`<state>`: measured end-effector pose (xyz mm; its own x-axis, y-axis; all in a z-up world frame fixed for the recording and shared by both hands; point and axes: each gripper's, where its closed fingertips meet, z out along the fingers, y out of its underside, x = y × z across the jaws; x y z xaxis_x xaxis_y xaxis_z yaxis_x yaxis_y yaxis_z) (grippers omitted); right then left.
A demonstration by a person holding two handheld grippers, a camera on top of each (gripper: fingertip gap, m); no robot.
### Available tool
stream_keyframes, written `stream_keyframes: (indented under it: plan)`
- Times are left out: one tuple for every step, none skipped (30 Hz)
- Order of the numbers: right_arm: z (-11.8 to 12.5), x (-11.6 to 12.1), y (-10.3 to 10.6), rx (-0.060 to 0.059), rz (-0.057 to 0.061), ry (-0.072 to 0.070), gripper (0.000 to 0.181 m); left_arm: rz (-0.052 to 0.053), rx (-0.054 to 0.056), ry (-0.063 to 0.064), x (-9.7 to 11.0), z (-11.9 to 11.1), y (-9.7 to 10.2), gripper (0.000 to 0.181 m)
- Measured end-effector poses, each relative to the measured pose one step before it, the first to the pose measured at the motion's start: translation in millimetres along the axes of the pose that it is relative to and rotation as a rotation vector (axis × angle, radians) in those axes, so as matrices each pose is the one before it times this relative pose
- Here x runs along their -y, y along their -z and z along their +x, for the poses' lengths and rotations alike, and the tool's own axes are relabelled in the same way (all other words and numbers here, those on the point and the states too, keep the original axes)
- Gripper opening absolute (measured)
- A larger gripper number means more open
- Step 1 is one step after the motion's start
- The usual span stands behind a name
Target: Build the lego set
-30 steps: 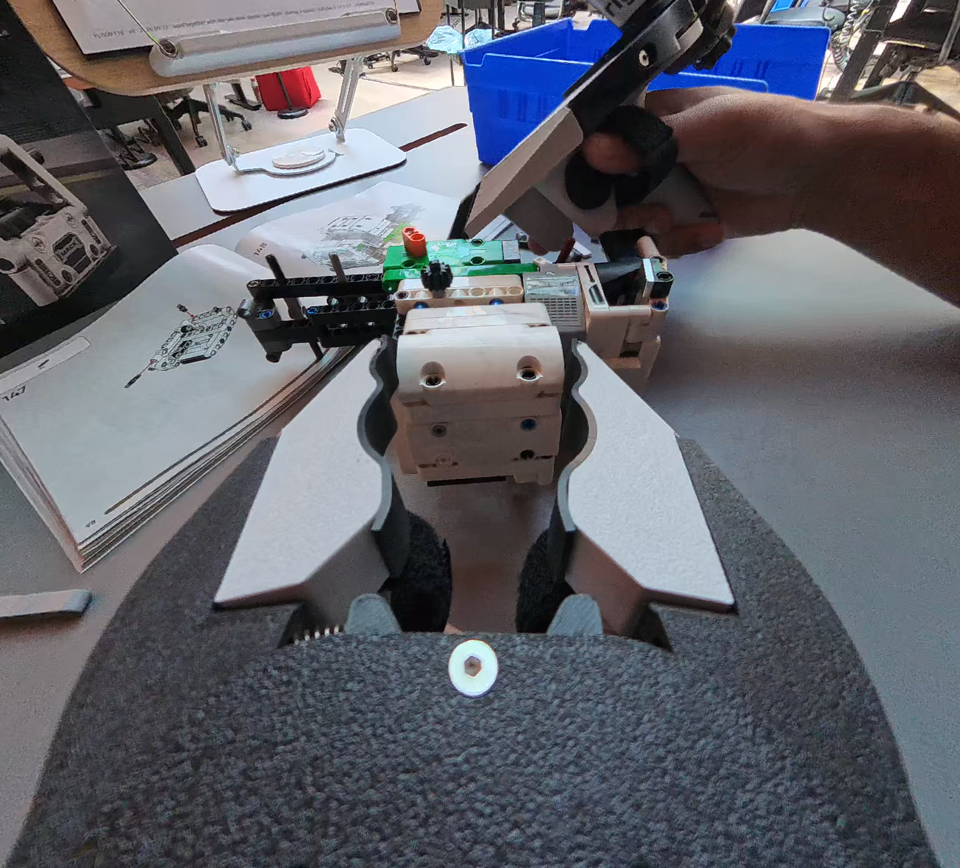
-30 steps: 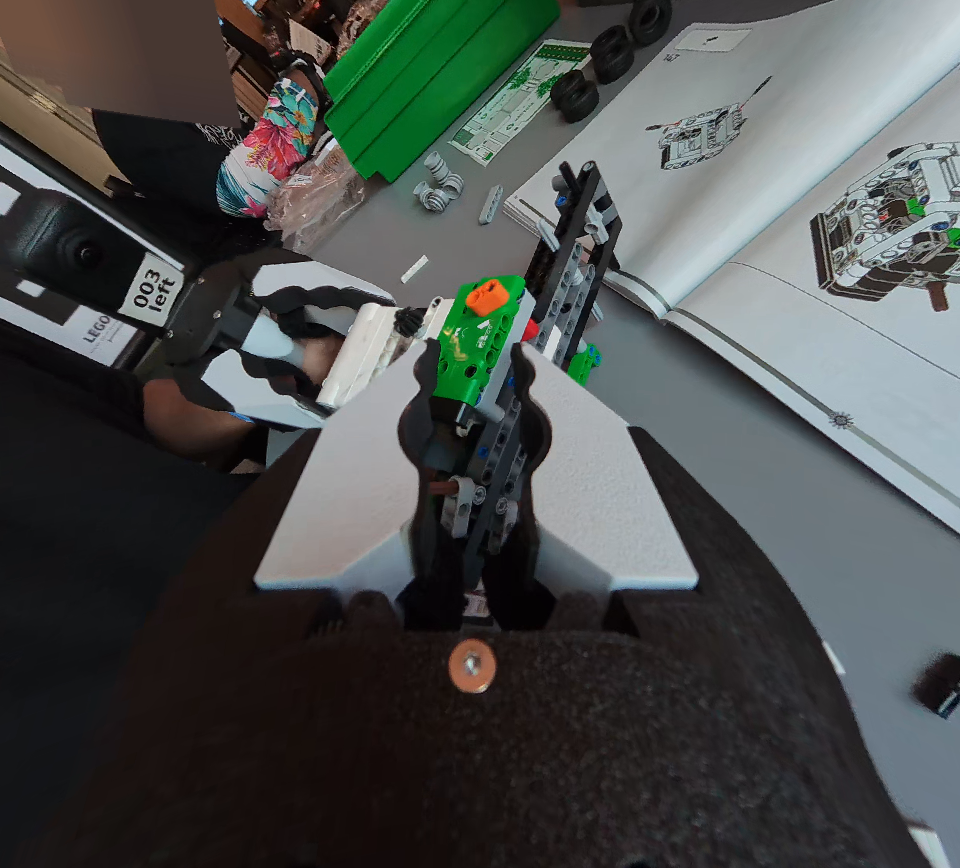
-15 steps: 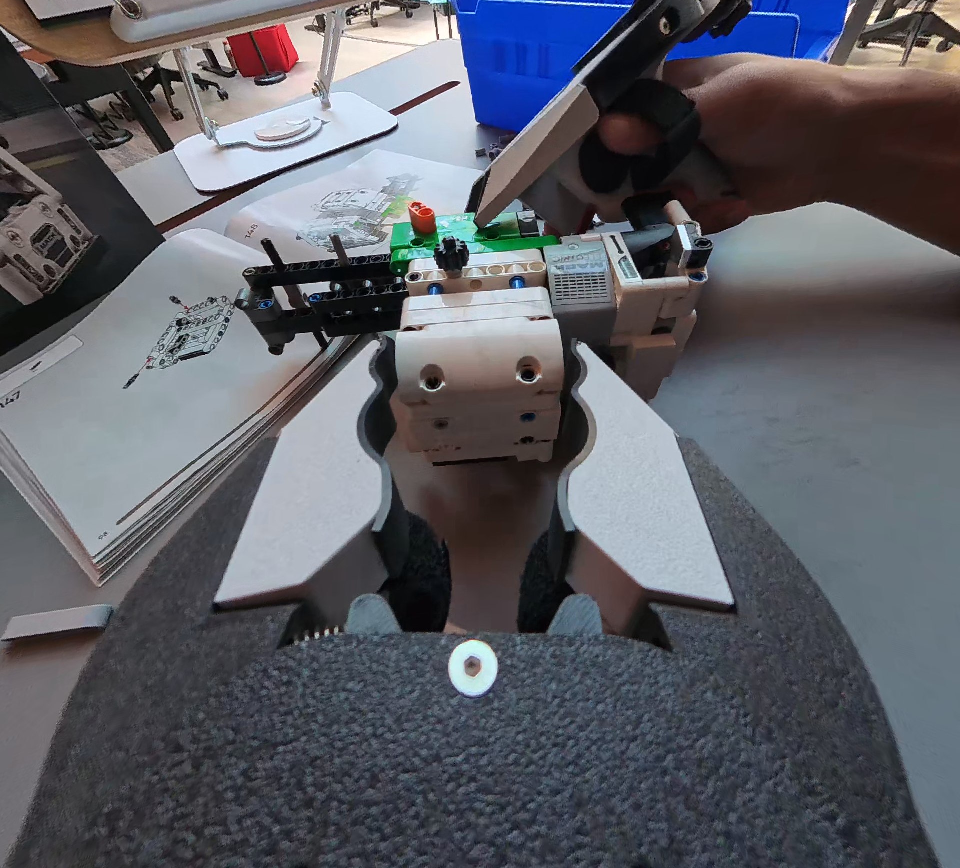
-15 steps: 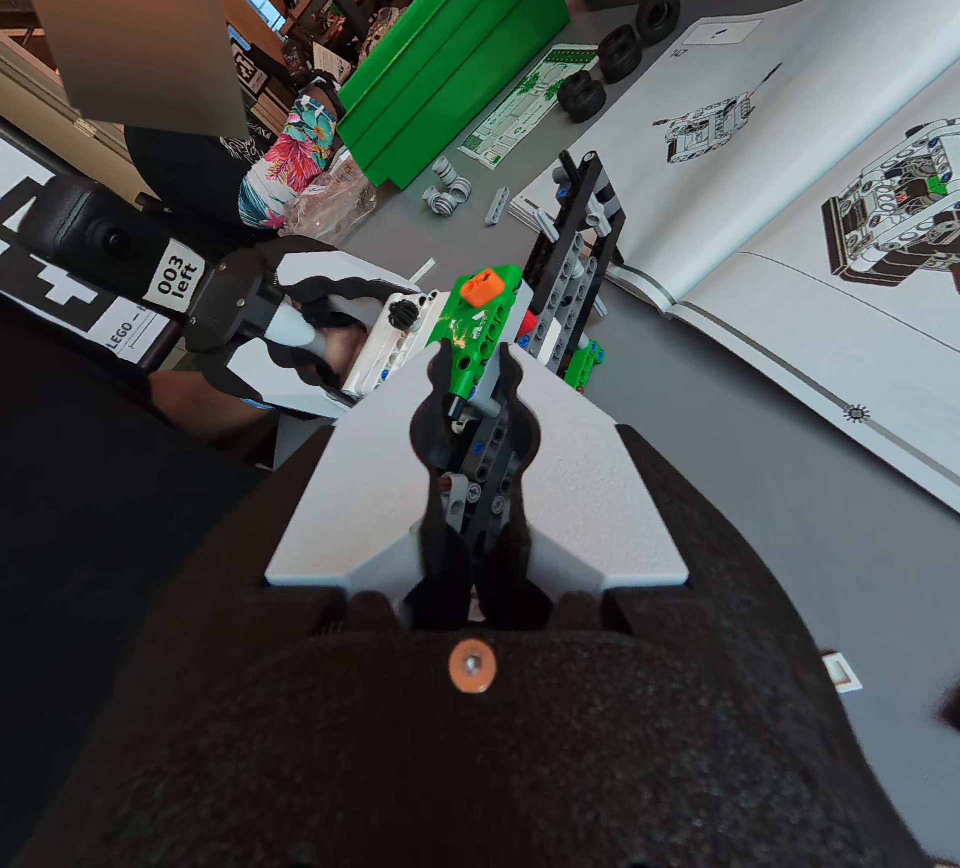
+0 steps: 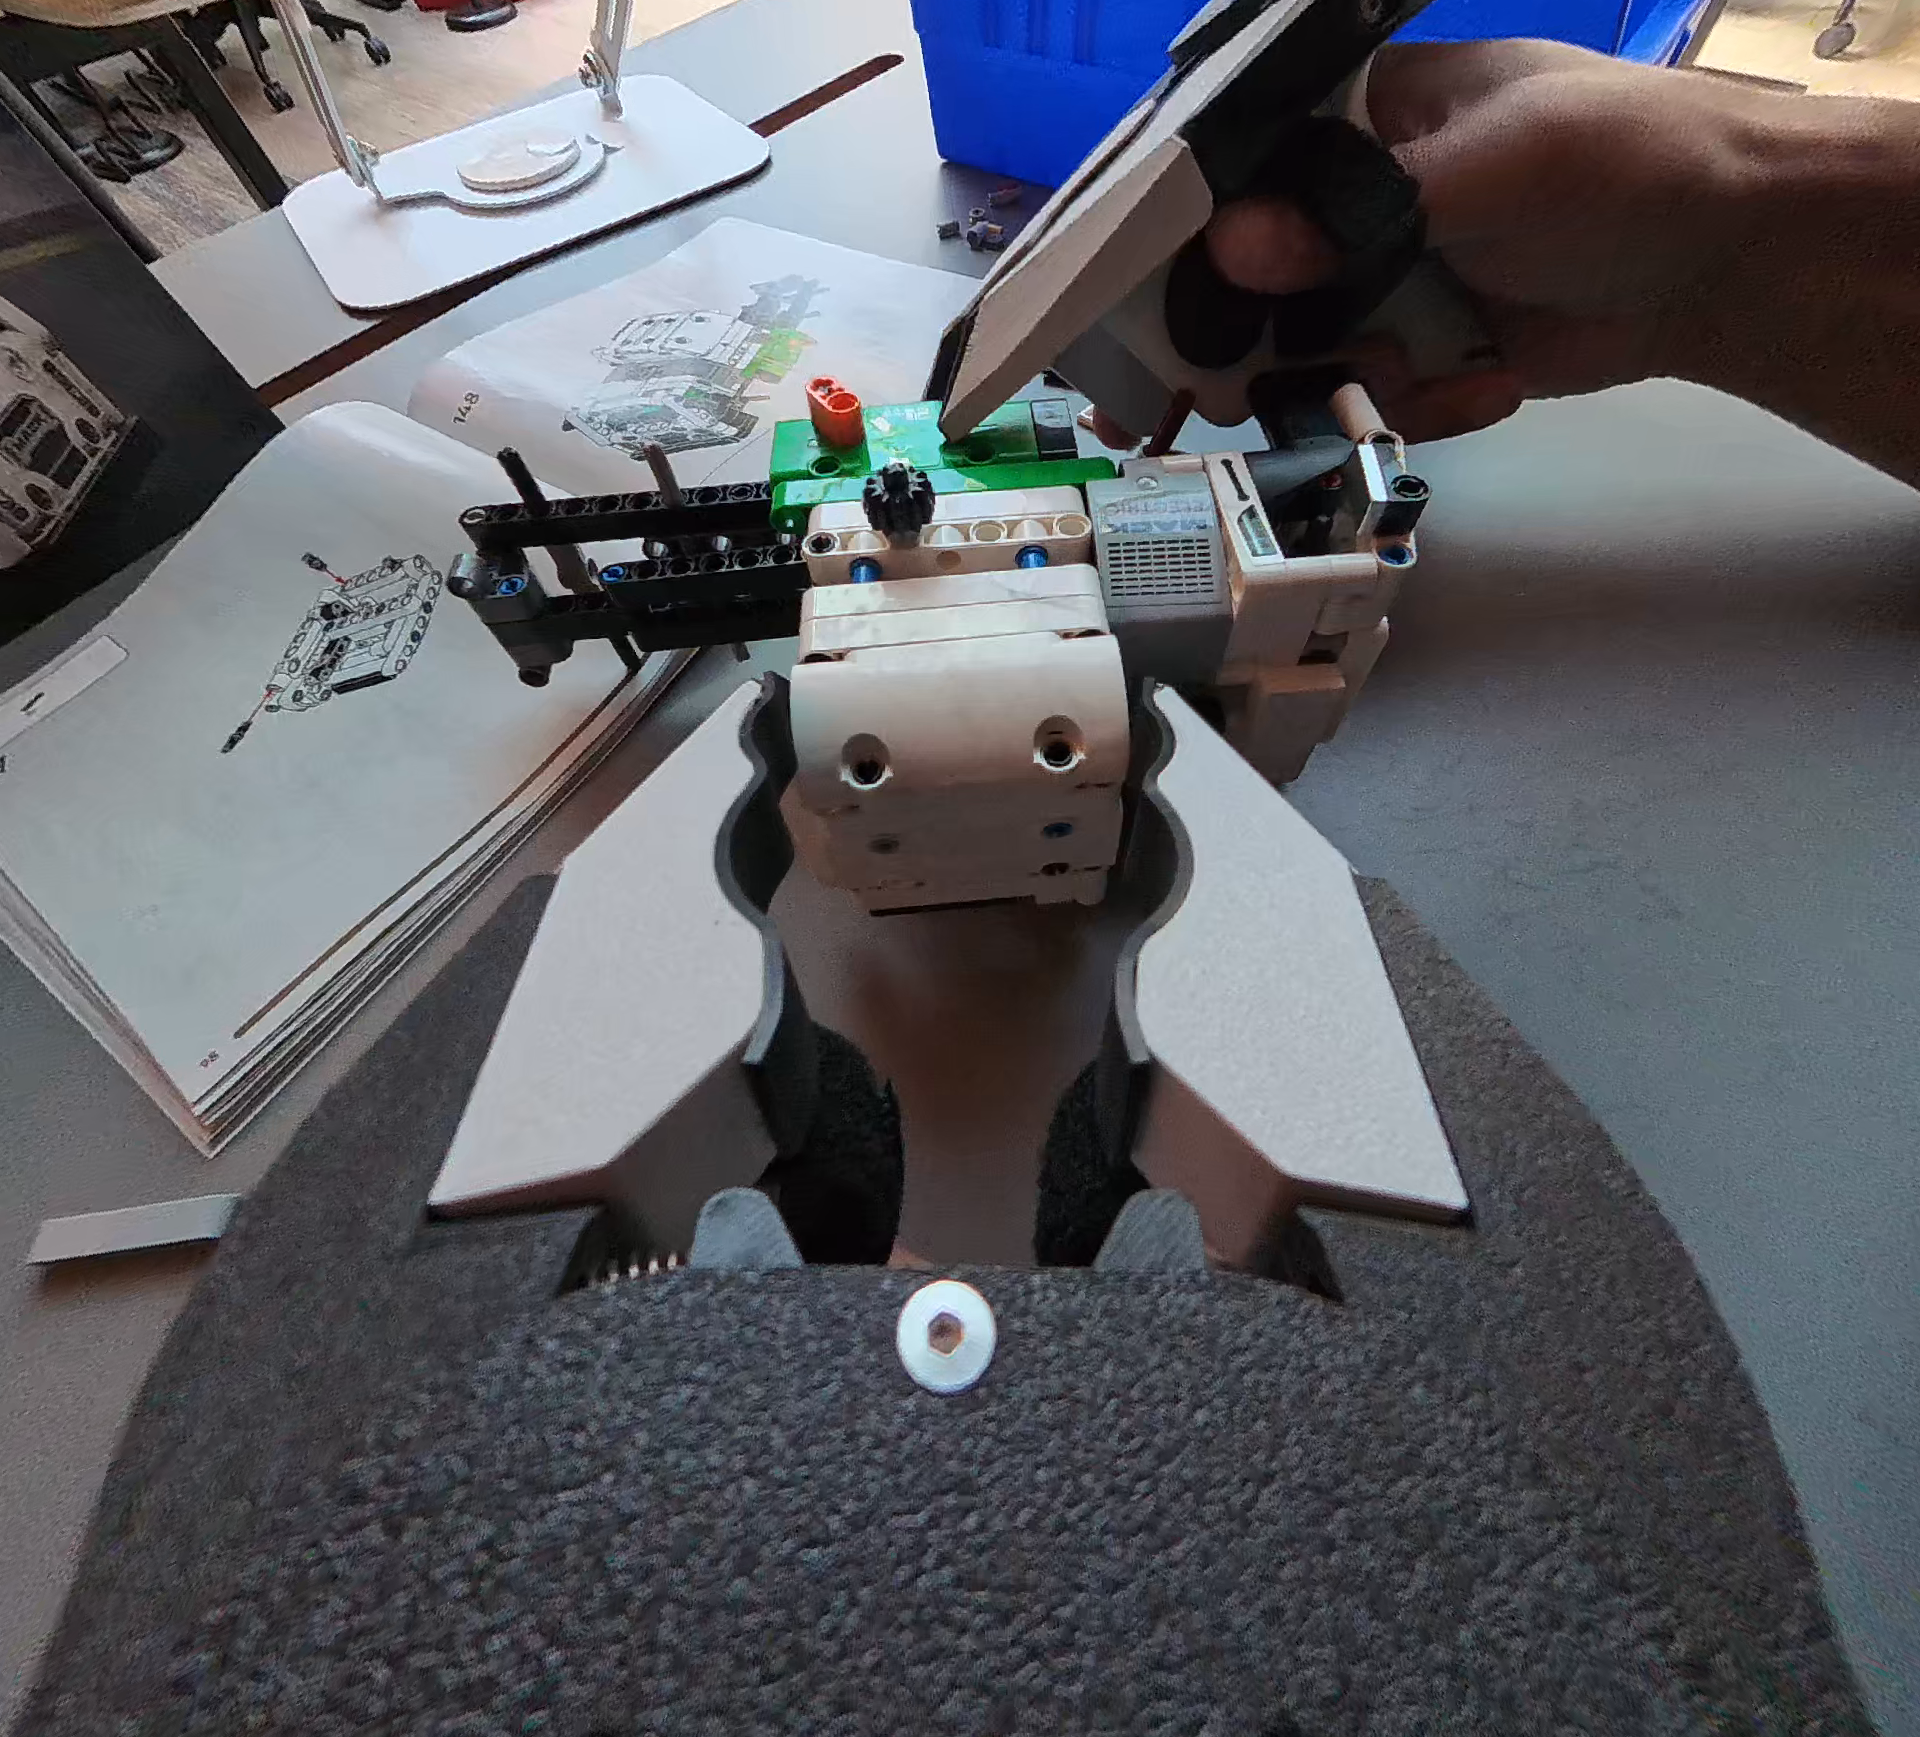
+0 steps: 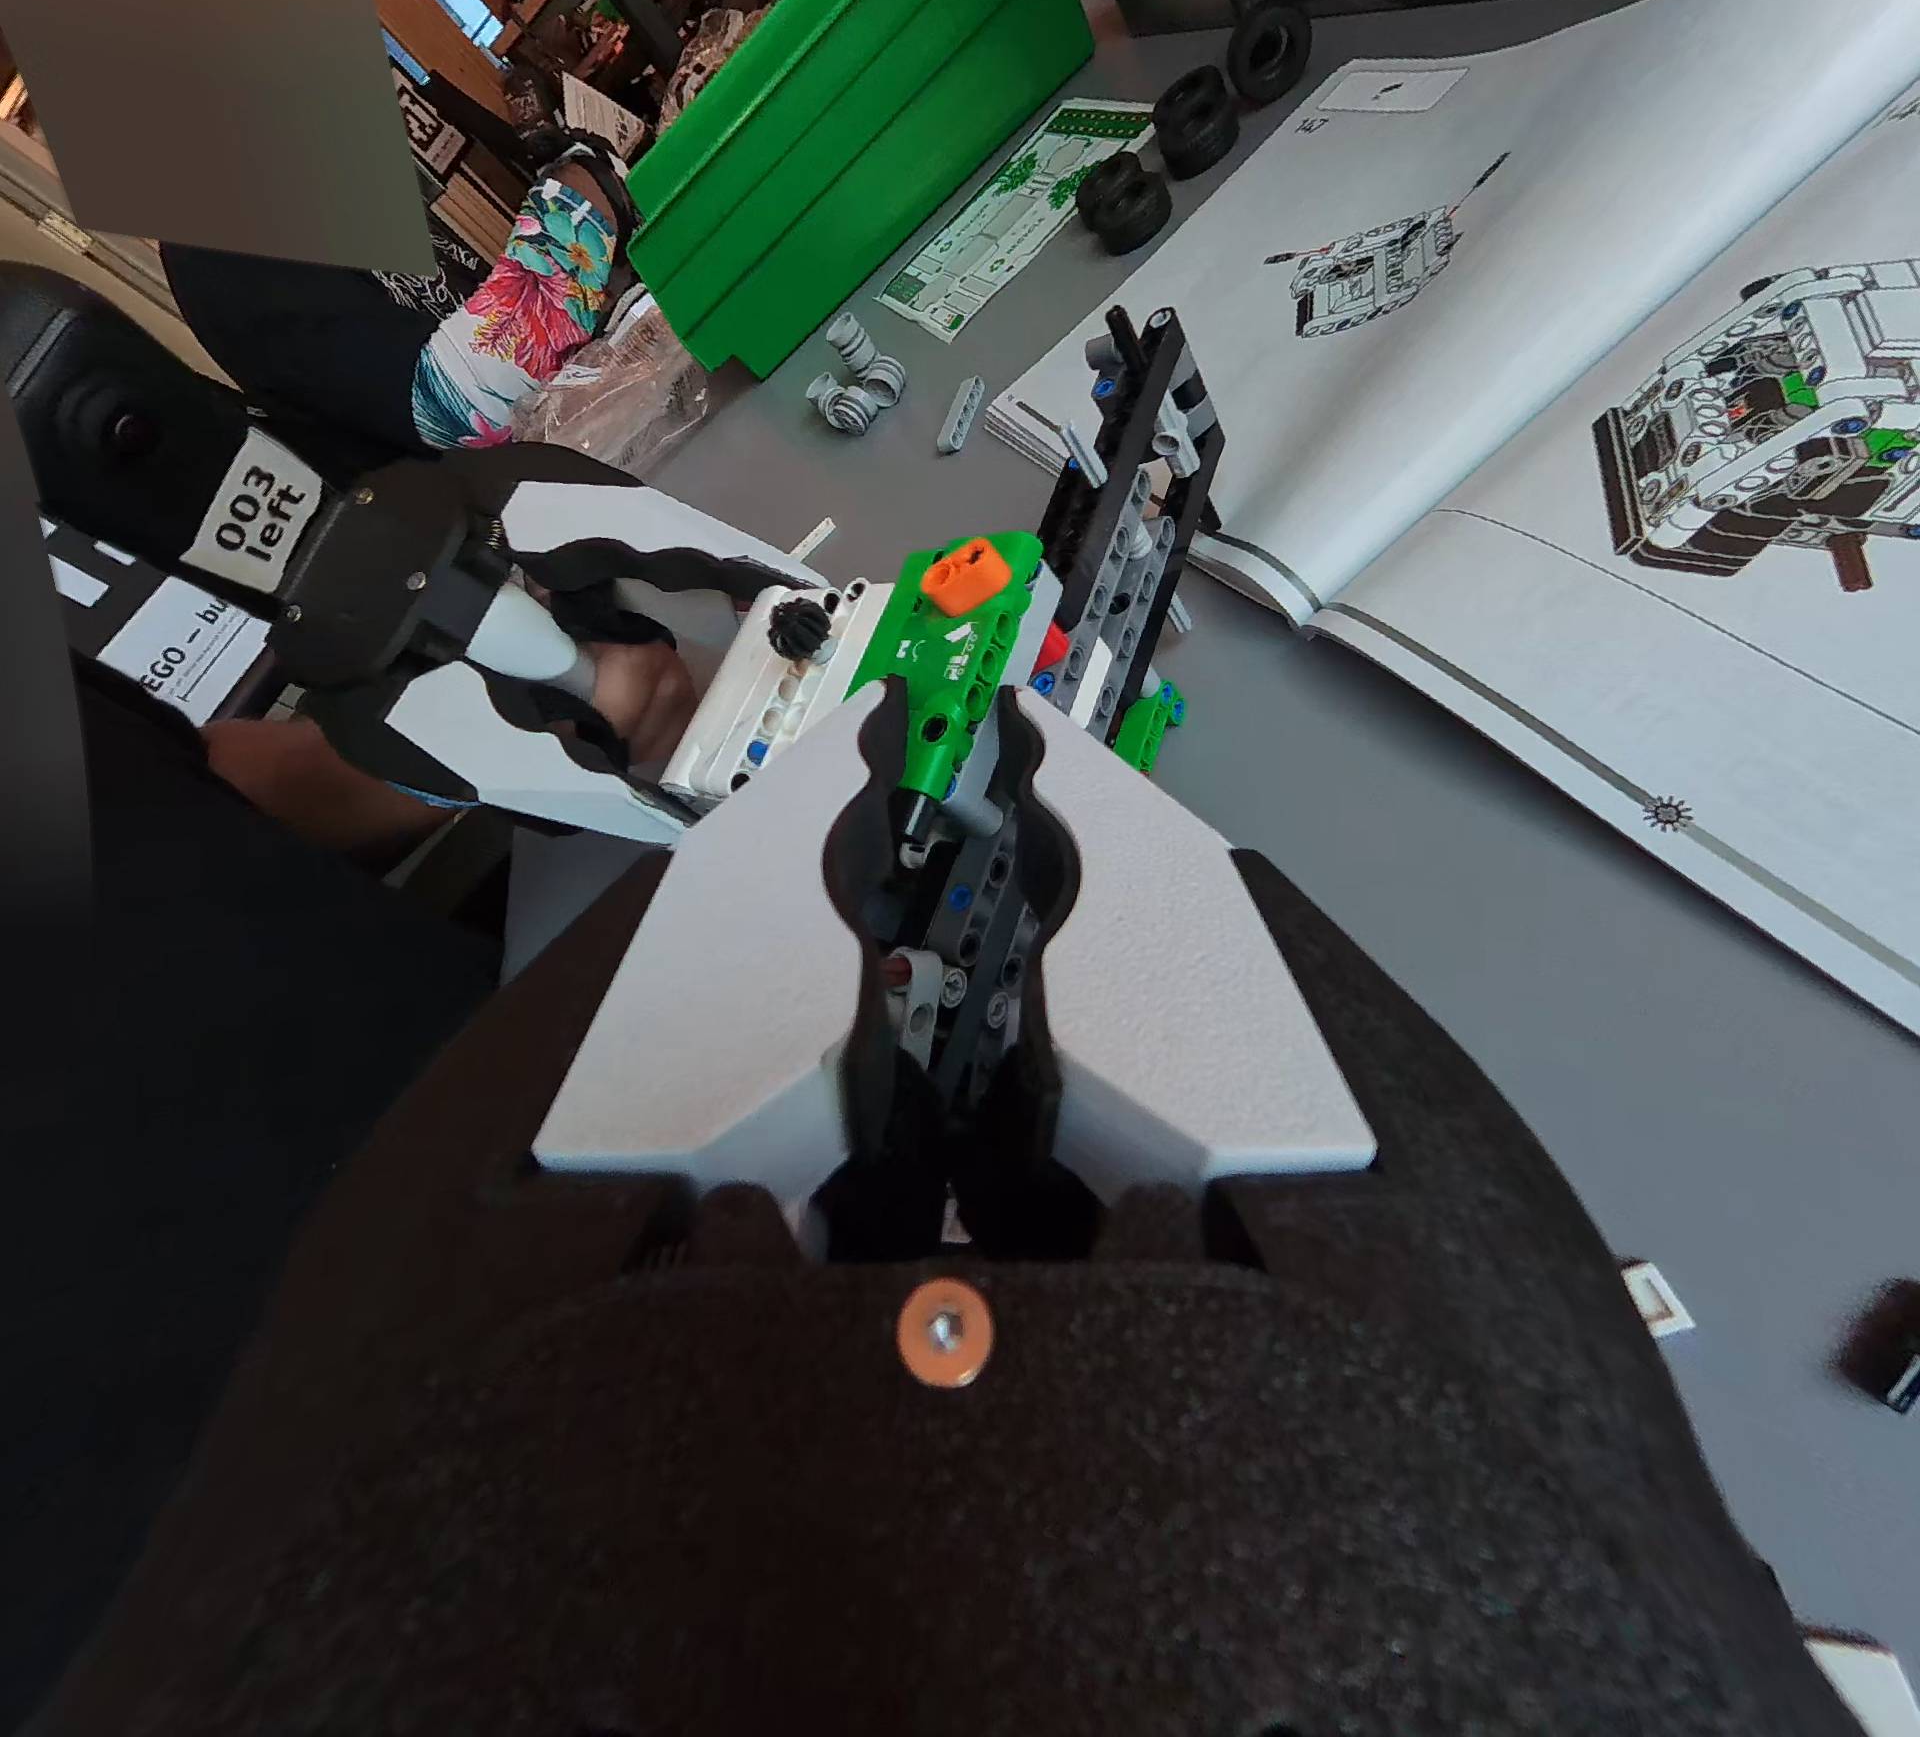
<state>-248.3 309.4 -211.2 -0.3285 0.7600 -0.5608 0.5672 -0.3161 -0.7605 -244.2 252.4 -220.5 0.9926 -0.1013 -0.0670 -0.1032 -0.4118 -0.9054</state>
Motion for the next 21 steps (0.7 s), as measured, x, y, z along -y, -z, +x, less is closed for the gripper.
stream_keyframes:
  plan:
    - [-0.10,-0.07,-0.08,0.0018,0.0009,-0.0065,0.016,0.0016,-0.0025,0.0024,-0.10,-0.05,0.02,0.063]
    - [-0.27,0.00,-0.30,0.0021,0.0011,-0.0049,0.017,0.0003,-0.0007,0.0000,-0.69,-0.12,0.11,0.063]
    - [-0.28,-0.08,-0.52,-0.0008,0.0030,0.0012,0.017,-0.0019,0.0014,0.0012,-0.77,-0.15,0.25,0.063]
    - [-0.23,0.01,-0.34,-0.0041,0.0021,0.0055,0.016,-0.0033,0.0034,-0.0008,-0.32,-0.04,0.24,0.063]
    - [-0.23,-0.05,0.01,-0.0045,-0.0012,0.0064,0.017,-0.0048,0.0042,-0.0055,-0.25,0.08,0.08,0.063]
    - [0.00,-0.14,0.12,-0.0053,-0.0029,0.0030,0.016,-0.0060,0.0043,-0.0061,-0.11,-0.03,-0.01,0.063]
    - [0.22,-0.04,0.36,-0.0065,-0.0037,0.0032,0.016,-0.0062,0.0035,-0.0019,0.28,0.01,-0.20,0.063]
    - [0.38,-0.07,0.60,-0.0066,-0.0046,0.0018,0.016,-0.0047,0.0019,-0.0001,0.73,0.13,-0.38,0.063]
    - [0.45,-0.09,0.61,-0.0071,-0.0027,0.0037,0.016,-0.0051,0.0018,-0.0017,0.91,0.11,-0.35,0.063]
    - [0.45,-0.08,0.59,-0.0063,-0.0018,0.0047,0.016,-0.0070,0.0027,-0.0047,0.78,0.05,-0.40,0.063]
    - [0.34,-0.05,0.38,-0.0055,-0.0028,0.0011,0.016,-0.0113,0.0042,-0.0091,0.08,0.02,-0.63,0.063]
    - [0.31,0.16,0.17,-0.0083,-0.0003,0.0066,0.016,-0.0105,0.0037,-0.0036,-0.19,-0.18,-0.47,0.063]
    - [0.15,-0.09,0.17,-0.0074,-0.0014,0.0063,0.016,-0.0059,0.0004,0.0081,0.08,0.06,-0.31,0.063]
    - [0.03,-0.20,0.14,-0.0052,-0.0029,0.0030,0.016,-0.0045,0.0008,0.0060,-0.31,0.16,-0.30,0.063]
    - [-0.09,0.00,-0.10,-0.0048,-0.0008,0.0025,0.016,-0.0052,0.0036,-0.0012,-0.45,-0.03,-0.22,0.063]
    - [-0.07,-0.22,0.02,-0.0034,-0.0026,0.0022,0.016,-0.0065,0.0022,0.0009,-0.21,0.06,-0.11,0.063]
    - [-0.20,-0.03,-0.16,-0.0066,-0.0039,0.0001,0.016,-0.0099,0.0007,0.0034,-0.38,-0.09,-0.10,0.063]
    - [0.04,0.00,-0.22,-0.0099,-0.0014,0.0085,0.015,-0.0102,0.0006,0.0041,-0.29,-0.15,-0.10,0.063]
    - [0.08,-0.20,0.30,-0.0071,-0.0045,0.0096,0.015,-0.0064,0.0005,0.0023,0.24,0.16,-0.06,0.063]
    - [-0.10,0.01,-0.01,-0.0054,-0.0040,0.0049,0.015,-0.0047,0.0012,-0.0006,0.05,0.22,0.01,0.063]
    - [-0.12,0.01,-0.14,-0.0056,-0.0014,0.0066,0.015,-0.0049,0.0007,-0.0019,-0.14,0.00,0.07,0.063]
